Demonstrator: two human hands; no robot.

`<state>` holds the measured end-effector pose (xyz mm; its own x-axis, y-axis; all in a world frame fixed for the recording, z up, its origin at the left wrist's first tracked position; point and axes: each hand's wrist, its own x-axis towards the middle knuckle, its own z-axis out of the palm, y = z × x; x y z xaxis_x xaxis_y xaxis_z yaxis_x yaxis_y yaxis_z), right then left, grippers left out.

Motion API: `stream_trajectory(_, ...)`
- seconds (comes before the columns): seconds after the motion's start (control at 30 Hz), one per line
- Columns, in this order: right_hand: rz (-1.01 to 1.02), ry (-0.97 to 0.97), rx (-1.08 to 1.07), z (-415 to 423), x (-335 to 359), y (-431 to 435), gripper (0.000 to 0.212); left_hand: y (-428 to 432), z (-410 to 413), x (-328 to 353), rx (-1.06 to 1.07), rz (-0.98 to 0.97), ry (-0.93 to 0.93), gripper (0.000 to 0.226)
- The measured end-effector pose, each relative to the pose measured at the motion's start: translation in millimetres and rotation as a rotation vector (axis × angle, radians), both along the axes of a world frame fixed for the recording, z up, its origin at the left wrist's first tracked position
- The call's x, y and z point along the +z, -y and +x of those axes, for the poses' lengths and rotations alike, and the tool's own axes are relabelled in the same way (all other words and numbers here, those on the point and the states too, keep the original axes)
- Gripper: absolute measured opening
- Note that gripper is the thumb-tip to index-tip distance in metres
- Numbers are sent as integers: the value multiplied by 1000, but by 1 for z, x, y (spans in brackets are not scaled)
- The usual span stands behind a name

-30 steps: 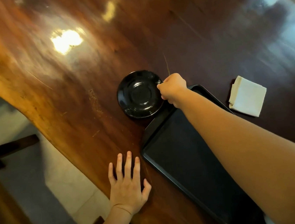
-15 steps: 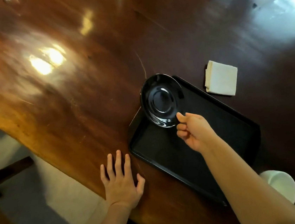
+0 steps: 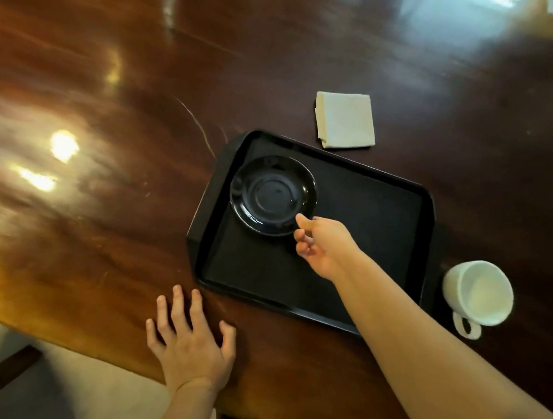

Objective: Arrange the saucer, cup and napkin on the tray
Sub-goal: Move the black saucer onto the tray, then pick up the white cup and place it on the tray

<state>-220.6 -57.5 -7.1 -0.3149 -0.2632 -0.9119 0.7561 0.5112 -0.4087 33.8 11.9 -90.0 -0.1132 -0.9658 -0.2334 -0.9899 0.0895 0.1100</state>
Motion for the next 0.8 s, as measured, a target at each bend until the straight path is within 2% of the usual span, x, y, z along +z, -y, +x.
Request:
stream_trajectory(0.2,-1,47,-41,4,-5,-2,46,0,0,0,8,-24,-18,71)
stream_trajectory(0.43,-49,136,-149,-1,0,-7,9,0,1,-2,7,-36,-34,70)
stream_trajectory(0.7,-44,79,-118,-7,5,-15,14,-1,1,-2,11,-33,-42,69)
stream_trajectory(0.8,-91,82,-51,-10,8,-24,30,-1,0,0,16,-38,-52,69)
